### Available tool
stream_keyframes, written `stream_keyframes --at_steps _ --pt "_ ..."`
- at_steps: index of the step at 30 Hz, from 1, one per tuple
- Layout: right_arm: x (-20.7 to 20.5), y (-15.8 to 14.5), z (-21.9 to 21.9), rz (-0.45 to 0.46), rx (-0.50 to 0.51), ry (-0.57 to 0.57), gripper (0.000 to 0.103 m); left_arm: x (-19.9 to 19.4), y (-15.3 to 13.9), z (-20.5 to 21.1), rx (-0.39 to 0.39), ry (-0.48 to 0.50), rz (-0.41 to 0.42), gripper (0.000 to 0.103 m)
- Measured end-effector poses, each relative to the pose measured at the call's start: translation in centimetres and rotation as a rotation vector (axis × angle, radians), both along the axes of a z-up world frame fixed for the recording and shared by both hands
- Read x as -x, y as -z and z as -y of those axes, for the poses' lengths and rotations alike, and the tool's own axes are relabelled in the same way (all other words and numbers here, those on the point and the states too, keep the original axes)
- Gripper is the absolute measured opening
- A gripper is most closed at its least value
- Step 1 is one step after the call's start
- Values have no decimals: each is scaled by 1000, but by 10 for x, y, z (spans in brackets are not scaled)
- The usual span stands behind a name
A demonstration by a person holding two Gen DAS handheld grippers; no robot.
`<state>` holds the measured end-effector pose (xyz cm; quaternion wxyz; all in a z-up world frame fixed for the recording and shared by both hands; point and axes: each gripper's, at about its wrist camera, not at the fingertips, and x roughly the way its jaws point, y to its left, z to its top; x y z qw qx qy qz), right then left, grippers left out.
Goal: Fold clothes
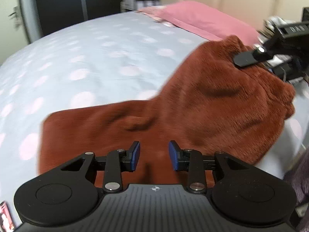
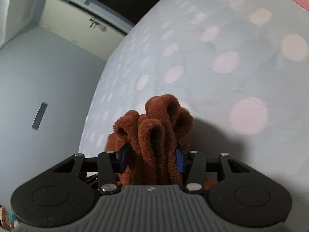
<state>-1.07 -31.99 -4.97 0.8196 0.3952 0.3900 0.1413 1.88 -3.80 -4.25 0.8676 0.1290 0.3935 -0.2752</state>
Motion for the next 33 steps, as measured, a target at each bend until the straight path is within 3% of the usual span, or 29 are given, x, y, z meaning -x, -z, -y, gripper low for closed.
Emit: stream_keyframes --at_steps 7,18,20,22,25,30,32,33 --pt "-25 -24 -49 14 -7 -43 44 -6 -20 -50 128 -106 1 31" --pt "-74 -44 -168 4 47 -202 39 -14 -27 -107 61 -299 38 31" --pt "-85 -33 -194 -32 66 -239 35 -16 -26 -118 58 -331 28 31" --pt "-96 -19 -218 -75 77 -274 5 -17 -25 -129 53 -364 21 31" --pt "-110 4 -238 -137 74 -300 5 -19 -22 -143 78 -402 5 31" --pt "-113 9 -246 -123 108 -315 6 -10 -23 -172 209 -459 -61 31" --pt "-111 5 -245 -102 123 -325 10 -10 -22 -180 273 -480 -91 36" --pt "-109 1 -245 -88 126 -330 19 -10 -23 -182 300 -484 -97 45"
